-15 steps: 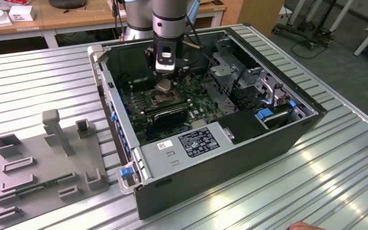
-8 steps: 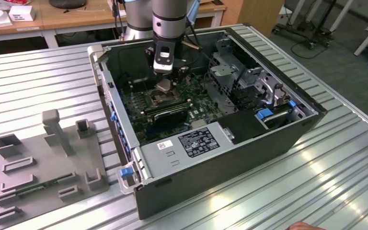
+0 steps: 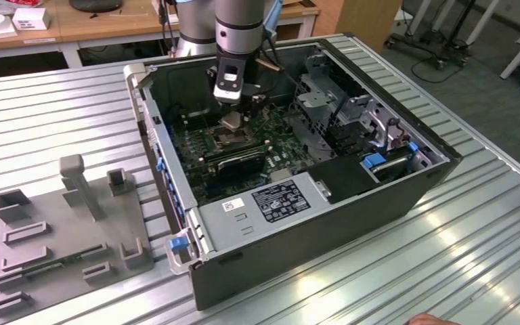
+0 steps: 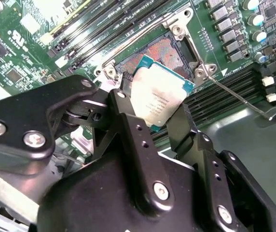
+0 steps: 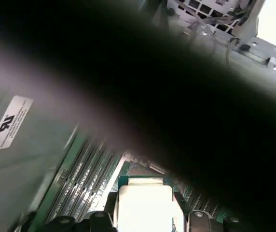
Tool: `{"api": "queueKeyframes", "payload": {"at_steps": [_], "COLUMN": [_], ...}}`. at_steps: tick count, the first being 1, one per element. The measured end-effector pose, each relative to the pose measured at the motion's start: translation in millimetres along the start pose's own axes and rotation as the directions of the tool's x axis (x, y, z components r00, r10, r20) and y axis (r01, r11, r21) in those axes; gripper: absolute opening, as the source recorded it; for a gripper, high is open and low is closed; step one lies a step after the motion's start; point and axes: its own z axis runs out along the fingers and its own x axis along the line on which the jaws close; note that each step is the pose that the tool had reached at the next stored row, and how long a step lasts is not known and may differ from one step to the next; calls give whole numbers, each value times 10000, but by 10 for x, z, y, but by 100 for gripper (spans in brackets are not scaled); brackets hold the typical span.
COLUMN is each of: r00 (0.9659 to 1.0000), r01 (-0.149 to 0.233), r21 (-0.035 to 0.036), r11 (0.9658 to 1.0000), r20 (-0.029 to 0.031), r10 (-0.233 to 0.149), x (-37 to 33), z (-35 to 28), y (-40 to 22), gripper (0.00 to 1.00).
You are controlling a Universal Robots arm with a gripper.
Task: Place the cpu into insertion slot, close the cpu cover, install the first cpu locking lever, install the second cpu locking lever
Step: 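Place the cpu into insertion slot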
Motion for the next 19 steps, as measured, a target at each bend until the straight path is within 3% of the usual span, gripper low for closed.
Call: {"api": "queueKeyframes", "payload": {"at_steps": [6,11,15,19], "r00": [9992,9965,9918,9839], "r01": [-408,-831,-1274,-1780], "r21": [-7,-15,-25,-39], "r11": [9992,9965,9918,9840], "r20": [28,56,85,118], "r10": [408,831,1274,1781], "x": [0,0,0,0], "z": [1,4,6,9], "y": [0,0,0,-1], "gripper": [54,54,54,54]}}
